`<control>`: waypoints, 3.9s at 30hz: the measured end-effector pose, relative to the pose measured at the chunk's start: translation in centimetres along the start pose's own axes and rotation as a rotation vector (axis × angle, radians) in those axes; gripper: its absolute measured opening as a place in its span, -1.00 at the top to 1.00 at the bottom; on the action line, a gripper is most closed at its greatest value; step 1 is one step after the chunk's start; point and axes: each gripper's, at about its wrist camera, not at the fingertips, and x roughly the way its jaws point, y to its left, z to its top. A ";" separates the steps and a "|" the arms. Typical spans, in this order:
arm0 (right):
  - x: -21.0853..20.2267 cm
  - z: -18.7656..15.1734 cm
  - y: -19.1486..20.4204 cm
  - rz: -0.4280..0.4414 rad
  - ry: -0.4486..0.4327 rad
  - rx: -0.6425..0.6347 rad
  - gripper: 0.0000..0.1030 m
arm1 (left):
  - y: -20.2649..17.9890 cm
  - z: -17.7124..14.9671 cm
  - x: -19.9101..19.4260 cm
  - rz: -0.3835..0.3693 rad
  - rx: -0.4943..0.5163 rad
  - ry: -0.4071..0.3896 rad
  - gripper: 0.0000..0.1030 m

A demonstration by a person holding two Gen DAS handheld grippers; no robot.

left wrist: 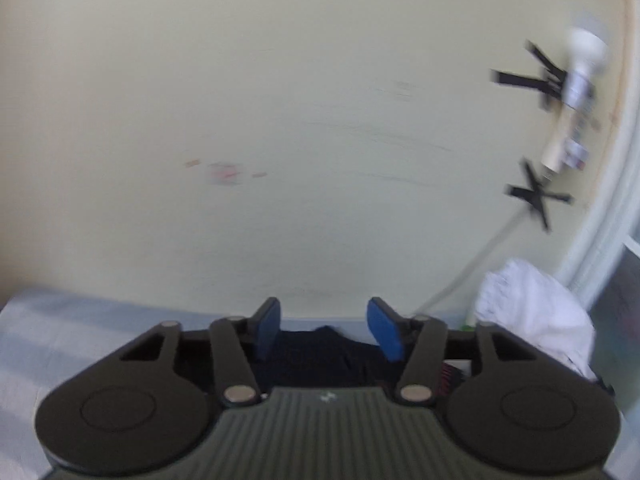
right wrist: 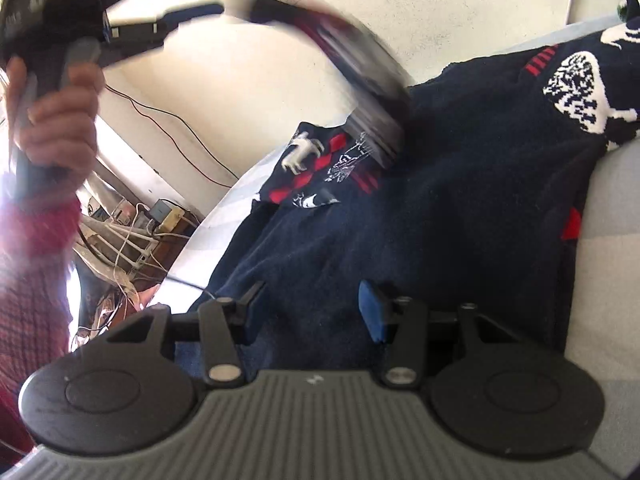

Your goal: Fold small clothes

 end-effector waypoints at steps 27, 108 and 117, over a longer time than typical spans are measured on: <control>10.0 17.3 -3.7 -0.534 0.081 -0.189 0.76 | 11.7 -10.9 9.7 0.368 -0.127 0.090 0.66; -17.2 3.7 -3.5 -0.650 -0.521 0.060 0.02 | 10.8 -9.5 4.2 0.263 -0.187 -0.059 -0.39; -22.5 0.1 -8.6 -0.864 -0.659 0.336 0.00 | 6.7 -12.1 8.9 0.208 0.042 0.128 -0.39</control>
